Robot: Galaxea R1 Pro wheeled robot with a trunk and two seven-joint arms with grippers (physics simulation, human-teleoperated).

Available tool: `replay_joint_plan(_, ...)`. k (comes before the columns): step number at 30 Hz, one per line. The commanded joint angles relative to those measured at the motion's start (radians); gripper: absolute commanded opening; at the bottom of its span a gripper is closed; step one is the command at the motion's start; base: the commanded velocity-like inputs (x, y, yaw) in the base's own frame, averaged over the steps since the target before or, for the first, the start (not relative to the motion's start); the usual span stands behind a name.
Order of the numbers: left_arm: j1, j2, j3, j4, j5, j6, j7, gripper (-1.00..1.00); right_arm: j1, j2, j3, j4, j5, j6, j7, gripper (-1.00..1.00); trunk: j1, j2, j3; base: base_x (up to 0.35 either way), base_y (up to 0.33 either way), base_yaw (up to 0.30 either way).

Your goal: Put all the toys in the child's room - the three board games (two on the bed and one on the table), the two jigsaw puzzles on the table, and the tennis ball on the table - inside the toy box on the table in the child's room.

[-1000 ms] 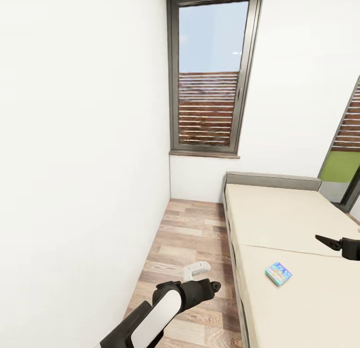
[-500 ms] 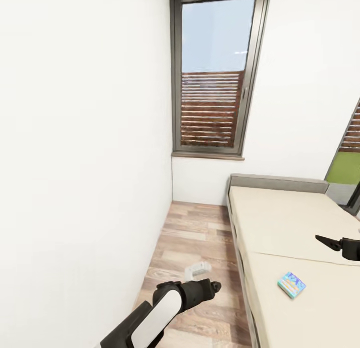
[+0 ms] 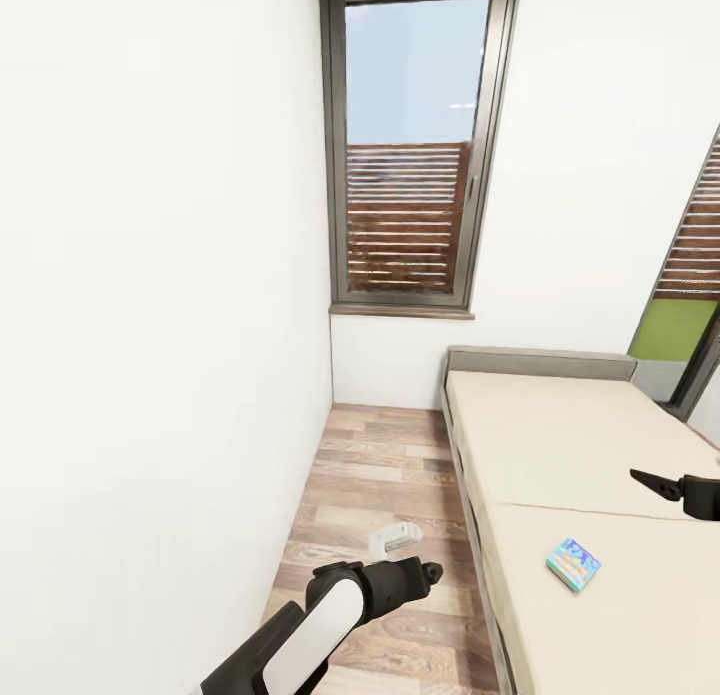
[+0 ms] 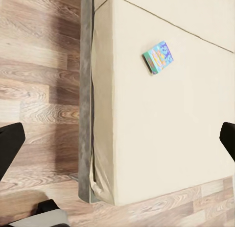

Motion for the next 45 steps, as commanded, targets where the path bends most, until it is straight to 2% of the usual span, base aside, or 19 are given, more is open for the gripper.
replay_joint_plan(1,-0.001,0.000,-0.001,-0.001,0.008,0.000,0.009,1.00,-0.001,0.001,-0.001,-0.001,0.009,0.006,0.010,1.00,0.001,-0.002,-0.002,0.003,0.003,-0.015)
replay_joint_plan(6,-0.001,0.000,-0.002,-0.001,0.008,0.000,0.008,1.00,-0.001,0.001,-0.001,-0.001,0.009,0.006,0.010,1.00,0.001,-0.002,-0.002,0.030,0.076,-0.006)
replay_joint_plan(11,-0.001,0.000,-0.020,-0.001,0.007,0.000,0.010,1.00,-0.001,0.001,-0.001,-0.001,0.008,0.007,0.010,1.00,0.001,-0.002,-0.002,0.099,0.107,-0.051)
replay_joint_plan(23,-0.001,0.000,-0.029,-0.001,0.007,0.000,0.010,1.00,-0.001,-0.002,0.004,-0.001,0.008,0.012,0.010,1.00,0.001,-0.002,0.003,0.013,0.012,-0.253)
replay_joint_plan(31,-0.001,0.000,-0.033,-0.001,0.007,0.000,0.010,1.00,-0.001,0.006,0.009,-0.001,0.009,0.009,0.010,1.00,0.001,-0.002,0.004,0.010,0.000,-0.085)
replay_joint_plan(45,-0.001,0.001,-0.037,-0.001,0.007,0.000,0.010,1.00,0.002,0.009,0.003,-0.001,0.008,0.006,0.010,1.00,0.001,-0.002,0.004,0.299,0.021,-0.004)
